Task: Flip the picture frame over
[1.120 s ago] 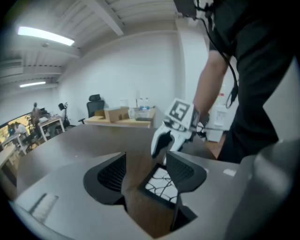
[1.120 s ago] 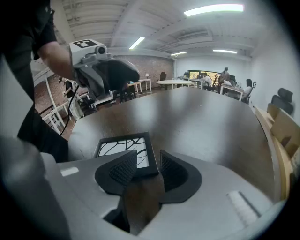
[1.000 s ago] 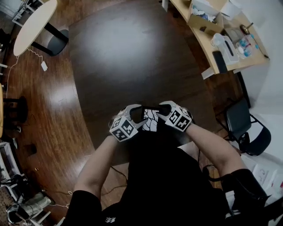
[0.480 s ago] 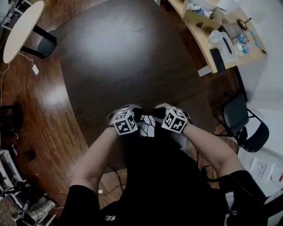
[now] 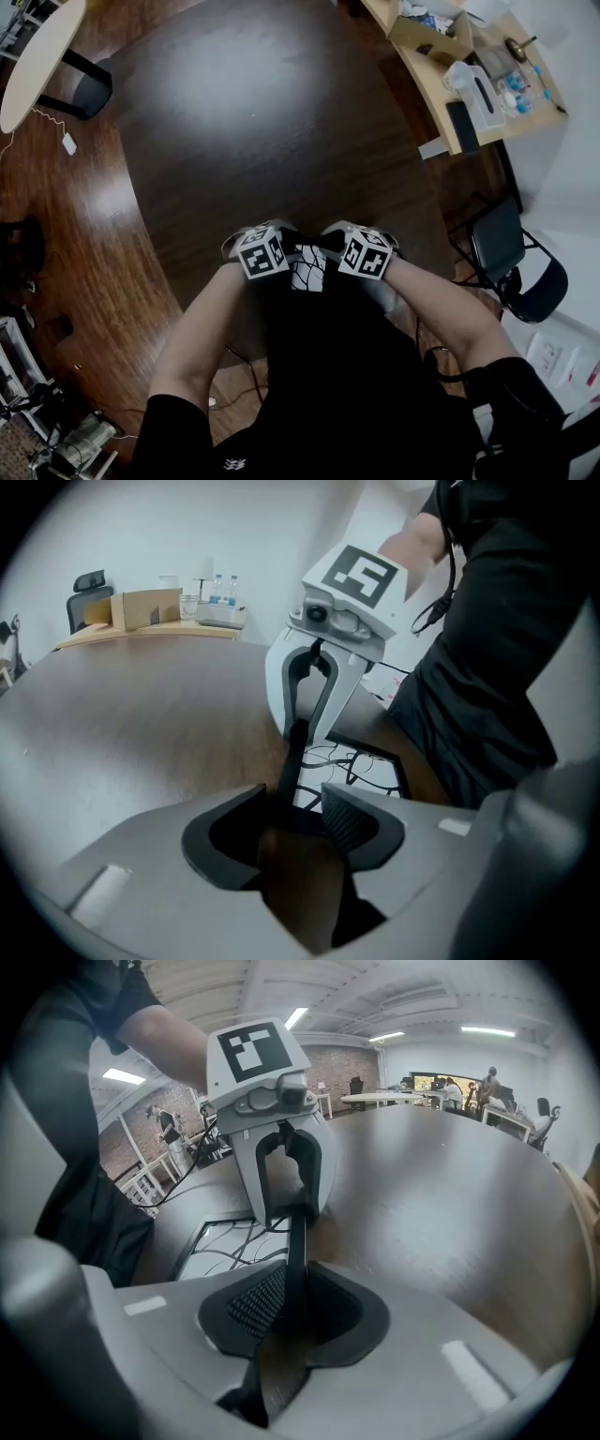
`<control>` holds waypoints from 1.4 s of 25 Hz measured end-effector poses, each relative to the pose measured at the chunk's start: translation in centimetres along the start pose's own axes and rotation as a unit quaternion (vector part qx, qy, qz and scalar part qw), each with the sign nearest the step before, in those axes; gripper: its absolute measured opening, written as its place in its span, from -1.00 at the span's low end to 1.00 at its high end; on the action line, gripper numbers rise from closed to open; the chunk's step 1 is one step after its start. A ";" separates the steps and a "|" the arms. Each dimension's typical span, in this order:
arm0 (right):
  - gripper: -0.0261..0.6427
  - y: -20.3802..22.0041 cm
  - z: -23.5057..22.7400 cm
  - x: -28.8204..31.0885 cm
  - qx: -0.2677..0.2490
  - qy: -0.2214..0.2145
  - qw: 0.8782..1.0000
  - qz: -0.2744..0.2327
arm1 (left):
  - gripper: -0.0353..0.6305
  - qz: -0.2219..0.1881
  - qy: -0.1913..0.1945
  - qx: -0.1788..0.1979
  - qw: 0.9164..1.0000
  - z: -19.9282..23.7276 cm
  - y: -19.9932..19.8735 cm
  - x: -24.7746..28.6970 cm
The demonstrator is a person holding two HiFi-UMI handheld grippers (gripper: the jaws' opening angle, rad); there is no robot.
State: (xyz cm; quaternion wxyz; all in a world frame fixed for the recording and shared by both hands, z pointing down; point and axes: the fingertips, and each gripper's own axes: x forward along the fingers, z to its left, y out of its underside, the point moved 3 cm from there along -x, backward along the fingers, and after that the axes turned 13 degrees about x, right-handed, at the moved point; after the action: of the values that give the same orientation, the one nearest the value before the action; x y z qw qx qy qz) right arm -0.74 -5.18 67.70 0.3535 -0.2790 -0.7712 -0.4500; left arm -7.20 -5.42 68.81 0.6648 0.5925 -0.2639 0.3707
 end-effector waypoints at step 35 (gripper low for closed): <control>-0.39 -3.4 0.3 -4.0 0.107 -0.107 0.984 -0.099 | -0.69 0.040 -0.271 0.111 0.955 -3.6 -2.1 -8.0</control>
State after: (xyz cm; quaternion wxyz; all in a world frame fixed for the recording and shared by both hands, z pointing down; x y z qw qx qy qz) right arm -1.01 -6.88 62.70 0.2507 -0.2082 -0.8720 -0.3653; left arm -10.53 -3.38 60.69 0.4831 0.7297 -0.4146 0.2495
